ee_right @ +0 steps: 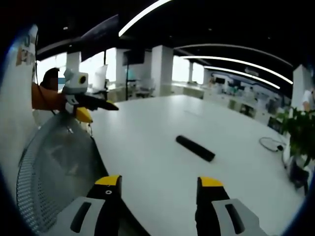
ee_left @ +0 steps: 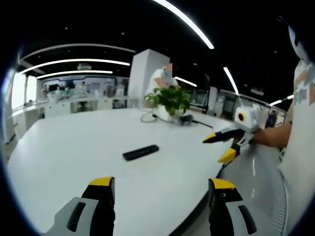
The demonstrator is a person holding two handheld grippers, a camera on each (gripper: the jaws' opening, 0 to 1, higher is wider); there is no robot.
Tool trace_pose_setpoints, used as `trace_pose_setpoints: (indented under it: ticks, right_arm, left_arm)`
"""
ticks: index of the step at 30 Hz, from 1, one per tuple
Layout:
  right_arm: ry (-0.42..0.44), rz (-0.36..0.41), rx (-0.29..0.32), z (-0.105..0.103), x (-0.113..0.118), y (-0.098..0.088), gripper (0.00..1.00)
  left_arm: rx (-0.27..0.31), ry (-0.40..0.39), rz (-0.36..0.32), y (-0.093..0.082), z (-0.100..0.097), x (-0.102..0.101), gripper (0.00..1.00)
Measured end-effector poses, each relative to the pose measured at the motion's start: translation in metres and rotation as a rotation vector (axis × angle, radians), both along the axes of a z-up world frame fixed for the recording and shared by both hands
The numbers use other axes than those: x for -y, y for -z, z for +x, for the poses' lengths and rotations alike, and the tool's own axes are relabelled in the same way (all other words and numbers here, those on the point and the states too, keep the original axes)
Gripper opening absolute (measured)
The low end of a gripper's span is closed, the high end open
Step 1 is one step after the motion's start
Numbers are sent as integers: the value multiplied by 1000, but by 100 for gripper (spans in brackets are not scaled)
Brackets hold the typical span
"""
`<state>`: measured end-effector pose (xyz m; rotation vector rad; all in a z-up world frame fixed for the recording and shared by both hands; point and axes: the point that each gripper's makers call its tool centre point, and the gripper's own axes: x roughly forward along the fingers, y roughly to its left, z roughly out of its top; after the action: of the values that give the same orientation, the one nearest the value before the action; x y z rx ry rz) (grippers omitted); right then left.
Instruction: Press the specified remote control buttons in sequence, fully releasing each button before pressing the next.
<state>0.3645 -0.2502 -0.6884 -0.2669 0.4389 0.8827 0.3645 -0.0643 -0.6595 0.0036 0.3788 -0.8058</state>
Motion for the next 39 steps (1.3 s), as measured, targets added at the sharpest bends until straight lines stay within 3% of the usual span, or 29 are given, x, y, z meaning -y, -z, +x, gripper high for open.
trace_pose_setpoints:
  ticks: [39]
  right_arm:
    - [-28,1,-15,-3,-2,-1,59]
  left_arm:
    - [-24,59,15,3,-6,6,82]
